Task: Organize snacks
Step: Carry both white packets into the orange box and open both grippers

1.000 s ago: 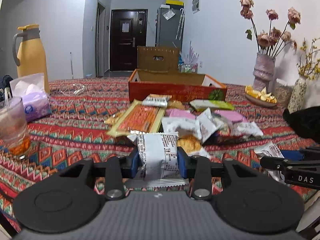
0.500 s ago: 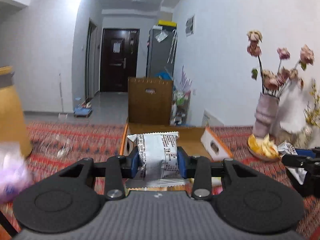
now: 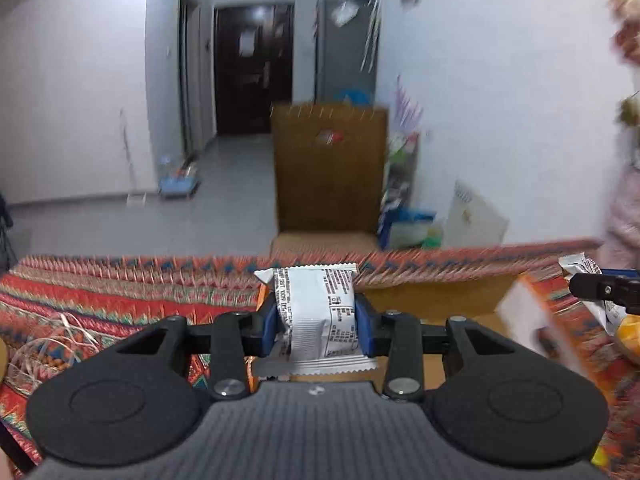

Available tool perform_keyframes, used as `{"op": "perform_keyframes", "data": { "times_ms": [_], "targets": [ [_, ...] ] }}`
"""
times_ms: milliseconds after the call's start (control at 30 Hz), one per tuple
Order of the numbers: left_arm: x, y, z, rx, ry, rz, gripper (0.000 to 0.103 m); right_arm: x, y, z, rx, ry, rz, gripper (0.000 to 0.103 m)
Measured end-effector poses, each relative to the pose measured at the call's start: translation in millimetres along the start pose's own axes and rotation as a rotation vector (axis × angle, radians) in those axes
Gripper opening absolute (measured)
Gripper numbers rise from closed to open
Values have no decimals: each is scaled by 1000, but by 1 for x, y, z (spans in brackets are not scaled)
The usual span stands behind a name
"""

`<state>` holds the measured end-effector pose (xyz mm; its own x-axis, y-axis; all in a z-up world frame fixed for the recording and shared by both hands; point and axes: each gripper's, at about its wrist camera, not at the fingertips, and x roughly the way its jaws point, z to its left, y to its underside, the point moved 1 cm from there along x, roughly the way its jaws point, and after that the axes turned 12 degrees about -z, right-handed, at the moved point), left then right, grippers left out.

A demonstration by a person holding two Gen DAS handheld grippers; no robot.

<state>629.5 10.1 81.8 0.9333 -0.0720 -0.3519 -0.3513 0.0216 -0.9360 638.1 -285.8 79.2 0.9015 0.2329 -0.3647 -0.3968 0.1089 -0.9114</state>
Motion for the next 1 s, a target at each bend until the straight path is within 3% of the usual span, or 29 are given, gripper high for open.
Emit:
{"op": "perform_keyframes", "data": {
  "times_ms": [67, 267, 367, 433, 500, 733, 867, 1000],
  "targets": [
    [39, 11, 1, 12, -33, 49, 39, 40, 7, -3, -18, 41, 49, 39],
    [98, 36, 4, 51, -56, 147, 39, 116, 30, 3, -116, 135, 181, 39],
    [104, 40, 1, 42, -51, 162, 56, 134, 34, 12, -202, 163, 235, 43],
    [99, 41, -3, 46, -32, 154, 68, 138, 37, 16, -261, 192, 212, 56],
    [95, 43, -5, 47, -24, 153, 69, 141, 36, 15, -280, 187, 209, 56],
    [60, 19, -2, 2, -46, 101, 76, 105, 16, 11, -191, 118, 157, 58],
    [10, -13, 3, -31, -30, 68, 77, 46, -10, 24, -207, 83, 112, 65],
    [-63, -39, 0, -59, 0, 19, 83, -32, -32, 40, -233, 62, 50, 80]
  ]
}}
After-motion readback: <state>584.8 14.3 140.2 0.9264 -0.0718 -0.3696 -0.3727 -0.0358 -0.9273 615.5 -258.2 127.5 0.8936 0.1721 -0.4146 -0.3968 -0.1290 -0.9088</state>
